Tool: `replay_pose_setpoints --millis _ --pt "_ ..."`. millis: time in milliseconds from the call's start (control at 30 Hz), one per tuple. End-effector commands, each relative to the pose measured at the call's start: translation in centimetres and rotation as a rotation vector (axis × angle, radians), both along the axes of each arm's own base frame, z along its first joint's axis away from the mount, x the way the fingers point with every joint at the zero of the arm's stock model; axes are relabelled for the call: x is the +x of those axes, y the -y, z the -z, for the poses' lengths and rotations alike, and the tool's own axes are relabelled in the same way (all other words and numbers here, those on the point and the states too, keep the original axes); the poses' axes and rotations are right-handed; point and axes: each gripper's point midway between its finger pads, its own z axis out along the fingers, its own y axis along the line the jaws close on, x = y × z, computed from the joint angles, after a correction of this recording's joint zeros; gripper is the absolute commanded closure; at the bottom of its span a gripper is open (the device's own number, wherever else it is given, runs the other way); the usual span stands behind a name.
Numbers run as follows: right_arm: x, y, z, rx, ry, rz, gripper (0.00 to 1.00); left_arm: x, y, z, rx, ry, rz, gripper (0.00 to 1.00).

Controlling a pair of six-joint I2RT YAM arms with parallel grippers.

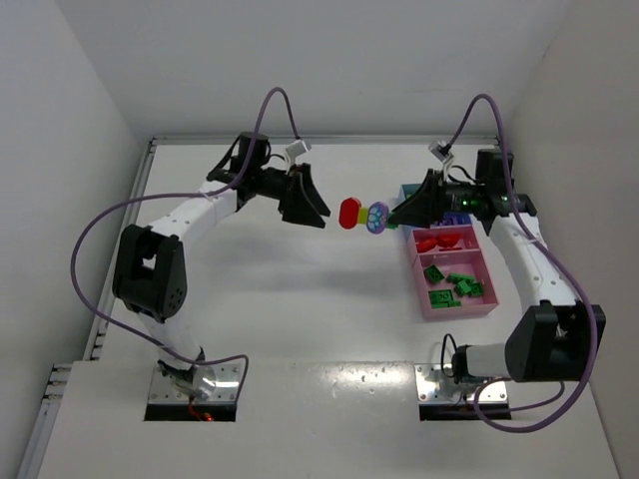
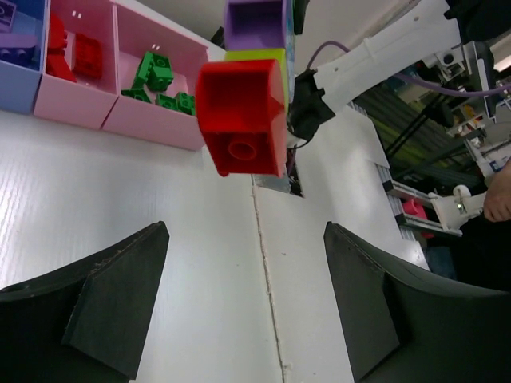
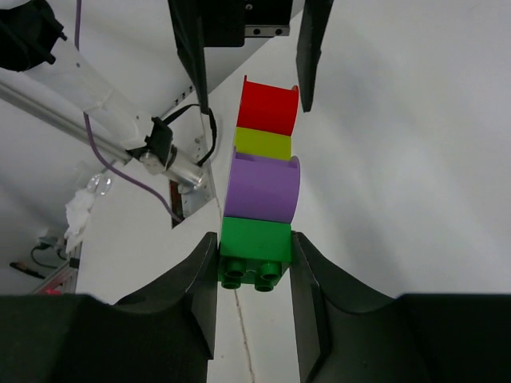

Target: Sort the legos into containers by color

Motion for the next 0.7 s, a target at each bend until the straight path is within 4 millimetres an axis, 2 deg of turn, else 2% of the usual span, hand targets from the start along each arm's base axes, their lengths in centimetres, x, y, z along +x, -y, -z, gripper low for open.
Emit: replay_pose_setpoints --millis 0,233,433,600,633,667 --pt "-1.6 -0.8 -1.6 0.031 0.107 -0.085 1.0 -1.6 -0.3 -3.3 -0.102 0.036 0.146 0.15" --pt "-2.4 -1.7 -2.0 0.037 0.109 -0.116 1.0 -0.4 0.6 -3.3 -0.076 0.081 0.093 0.13" --pt "-2.4 -2.0 -2.1 0.037 0.096 -0.114 1.0 -1.4 1.9 -3.5 -0.081 0.088 0.136 0.13" --pt "-2.0 -2.5 -2.3 0.039 0.109 -0.119 1.0 -2.6 3.1 -3.8 -0.078 0.087 0.169 0.22" --pt "-1.9 -2.5 -2.4 0.04 0.112 -0.118 1.0 -3.0 3.5 -3.8 -0.079 0.086 0.181 0.25" --pt "-1.7 -2.5 -2.4 0.036 0.112 -0.108 1.0 -3.0 3.5 -3.8 -0.079 0.086 0.181 0.33"
